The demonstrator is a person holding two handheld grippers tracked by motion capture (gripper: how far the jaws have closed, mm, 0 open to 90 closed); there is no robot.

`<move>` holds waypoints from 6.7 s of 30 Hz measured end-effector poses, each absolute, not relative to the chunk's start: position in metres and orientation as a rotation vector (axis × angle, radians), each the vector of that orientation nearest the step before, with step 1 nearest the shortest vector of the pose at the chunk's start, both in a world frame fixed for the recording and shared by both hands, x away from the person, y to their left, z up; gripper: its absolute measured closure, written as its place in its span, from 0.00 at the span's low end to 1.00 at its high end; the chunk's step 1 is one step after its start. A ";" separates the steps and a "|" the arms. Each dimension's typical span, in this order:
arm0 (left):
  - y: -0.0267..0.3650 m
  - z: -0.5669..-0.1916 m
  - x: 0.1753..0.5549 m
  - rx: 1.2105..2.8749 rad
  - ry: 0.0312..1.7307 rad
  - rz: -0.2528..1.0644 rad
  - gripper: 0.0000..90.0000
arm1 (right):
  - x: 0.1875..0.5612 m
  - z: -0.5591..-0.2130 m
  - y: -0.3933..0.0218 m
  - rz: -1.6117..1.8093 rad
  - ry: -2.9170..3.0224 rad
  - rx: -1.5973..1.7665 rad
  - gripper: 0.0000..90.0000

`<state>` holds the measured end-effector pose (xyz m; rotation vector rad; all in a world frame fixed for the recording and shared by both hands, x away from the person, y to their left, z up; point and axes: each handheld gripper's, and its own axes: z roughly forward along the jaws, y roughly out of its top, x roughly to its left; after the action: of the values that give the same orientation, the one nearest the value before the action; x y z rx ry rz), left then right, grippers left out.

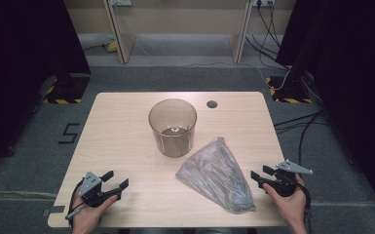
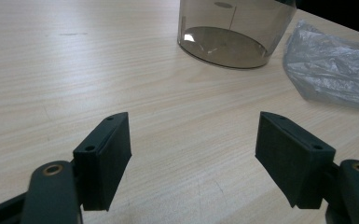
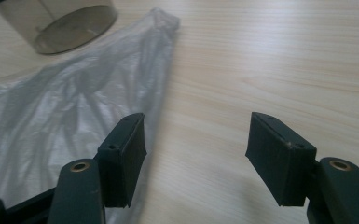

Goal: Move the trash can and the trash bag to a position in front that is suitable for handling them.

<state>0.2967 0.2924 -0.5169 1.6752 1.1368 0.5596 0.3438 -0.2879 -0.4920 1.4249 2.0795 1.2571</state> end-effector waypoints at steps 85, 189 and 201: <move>0.282 -0.517 0.295 1.693 1.085 0.552 0.31 | 0.508 -0.482 -0.234 0.921 2.208 1.686 1.00; 0.278 -0.509 0.304 1.568 1.067 0.660 0.26 | 0.443 -0.429 -0.238 1.222 1.813 1.432 1.00; 0.279 -0.508 0.304 1.564 1.066 0.664 0.26 | 0.442 -0.400 -0.230 1.315 1.747 1.359 1.00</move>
<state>0.3040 0.2785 -0.5081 1.5641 1.0664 0.6639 0.4420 -0.2296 -0.3999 1.3591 1.7470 1.3145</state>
